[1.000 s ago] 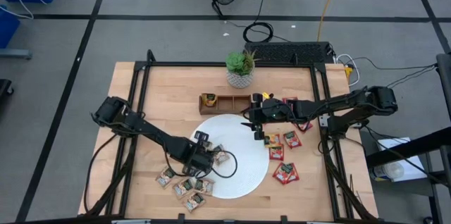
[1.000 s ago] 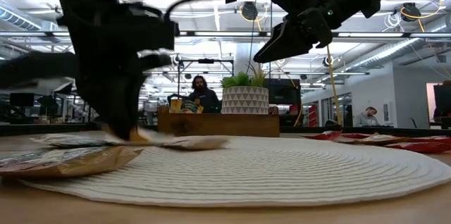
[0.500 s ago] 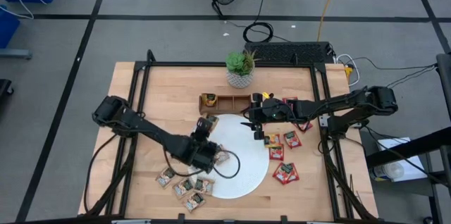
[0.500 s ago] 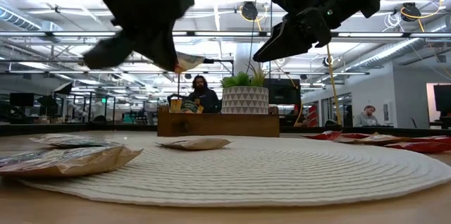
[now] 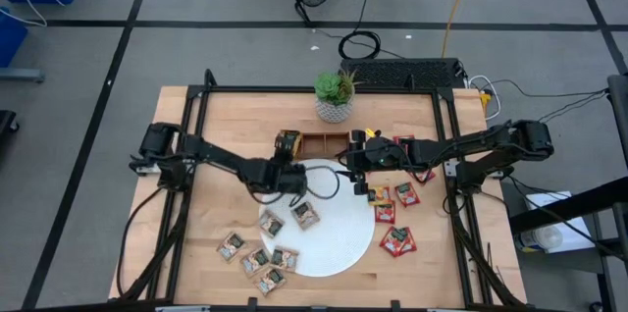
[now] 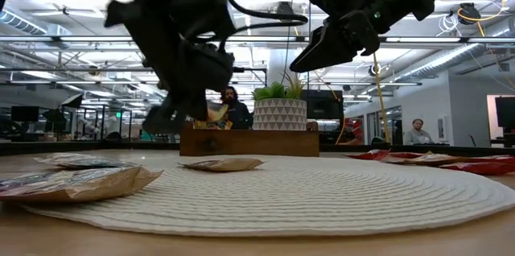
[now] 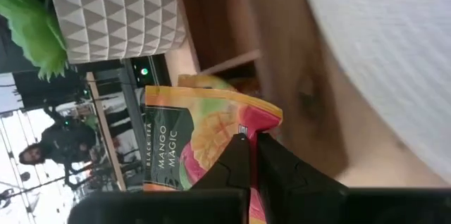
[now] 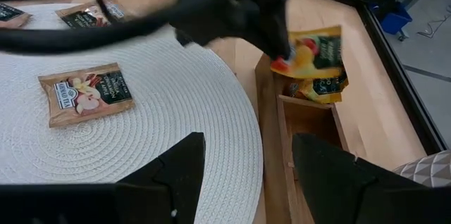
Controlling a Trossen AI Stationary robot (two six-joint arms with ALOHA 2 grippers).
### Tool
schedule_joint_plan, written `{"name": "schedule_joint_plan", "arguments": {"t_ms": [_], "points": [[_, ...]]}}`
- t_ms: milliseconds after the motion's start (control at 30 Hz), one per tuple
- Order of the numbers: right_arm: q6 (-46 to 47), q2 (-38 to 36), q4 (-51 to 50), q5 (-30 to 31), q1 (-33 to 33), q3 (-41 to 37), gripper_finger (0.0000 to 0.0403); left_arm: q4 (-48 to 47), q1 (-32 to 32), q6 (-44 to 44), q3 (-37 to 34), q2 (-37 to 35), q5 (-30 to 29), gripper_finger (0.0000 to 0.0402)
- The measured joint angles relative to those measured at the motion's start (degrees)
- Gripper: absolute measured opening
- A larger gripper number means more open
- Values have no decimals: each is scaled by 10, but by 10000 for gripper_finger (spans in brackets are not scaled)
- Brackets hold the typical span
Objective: Pick & Place Tea
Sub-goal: Put the mango tea bag into the wooden organizer
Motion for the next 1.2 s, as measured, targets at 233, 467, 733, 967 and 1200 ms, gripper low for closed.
{"name": "schedule_joint_plan", "arguments": {"t_ms": [233,467,733,967,1200], "points": [[-2,0,-6,0,0,0,196,57,57,28,-9,-1,38,10],[-6,0,-14,1,0,0,196,83,78,39,-9,-1,118,14],[-10,0,-17,1,0,0,196,81,77,-5,-9,-1,121,65],[-10,0,-17,2,0,0,196,80,65,-18,-9,-2,94,112],[-10,0,-17,2,-1,0,196,83,43,-5,-9,-2,45,164]]}}
